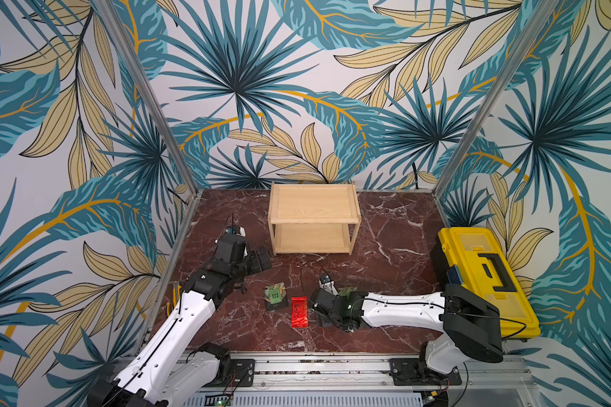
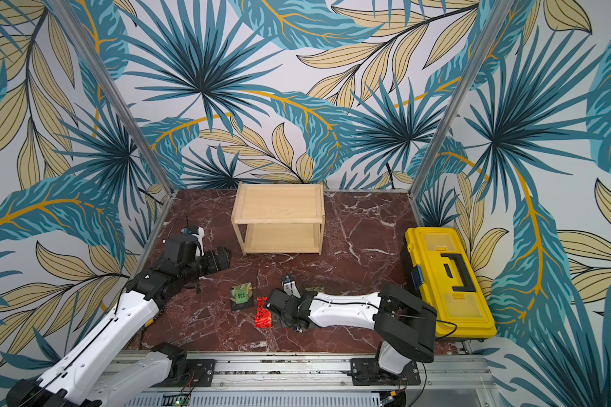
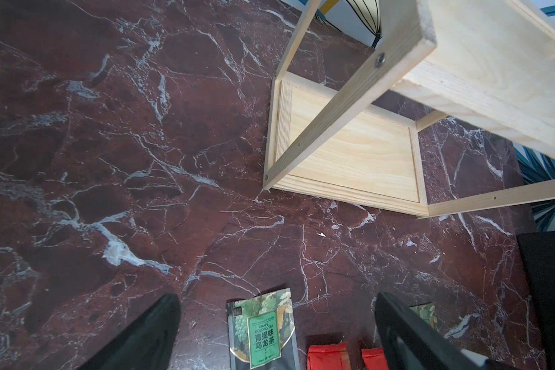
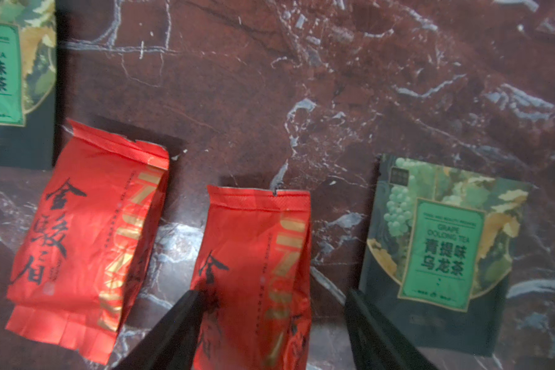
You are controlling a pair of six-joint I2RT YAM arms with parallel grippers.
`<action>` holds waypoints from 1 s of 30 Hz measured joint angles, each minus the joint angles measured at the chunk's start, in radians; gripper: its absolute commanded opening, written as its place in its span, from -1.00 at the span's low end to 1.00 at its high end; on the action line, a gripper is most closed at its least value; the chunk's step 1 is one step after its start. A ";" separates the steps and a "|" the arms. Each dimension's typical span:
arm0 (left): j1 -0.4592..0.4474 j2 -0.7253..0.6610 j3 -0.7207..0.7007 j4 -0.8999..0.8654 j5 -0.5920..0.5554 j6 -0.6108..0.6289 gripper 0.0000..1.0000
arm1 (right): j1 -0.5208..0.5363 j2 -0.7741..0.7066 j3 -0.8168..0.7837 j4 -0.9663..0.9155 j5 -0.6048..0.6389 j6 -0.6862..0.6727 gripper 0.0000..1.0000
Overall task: Place the tea bags on the shelf by color
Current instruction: Pick up the tea bag from the center of the board.
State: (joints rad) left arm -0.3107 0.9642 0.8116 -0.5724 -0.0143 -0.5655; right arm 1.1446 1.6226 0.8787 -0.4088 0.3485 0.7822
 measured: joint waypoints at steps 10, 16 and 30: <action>0.000 0.000 0.000 0.000 0.008 0.000 1.00 | 0.000 0.050 0.003 0.021 -0.010 0.000 0.46; 0.000 0.000 0.000 0.000 0.008 0.000 1.00 | 0.000 0.037 0.007 0.022 -0.018 -0.002 0.29; 0.000 0.000 0.000 -0.002 0.011 0.000 1.00 | 0.000 0.044 0.058 -0.008 0.014 -0.005 0.41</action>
State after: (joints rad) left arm -0.3107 0.9642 0.8116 -0.5739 -0.0029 -0.5655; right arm 1.1446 1.6669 0.9367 -0.4171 0.3626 0.7773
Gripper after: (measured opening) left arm 0.997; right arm 0.701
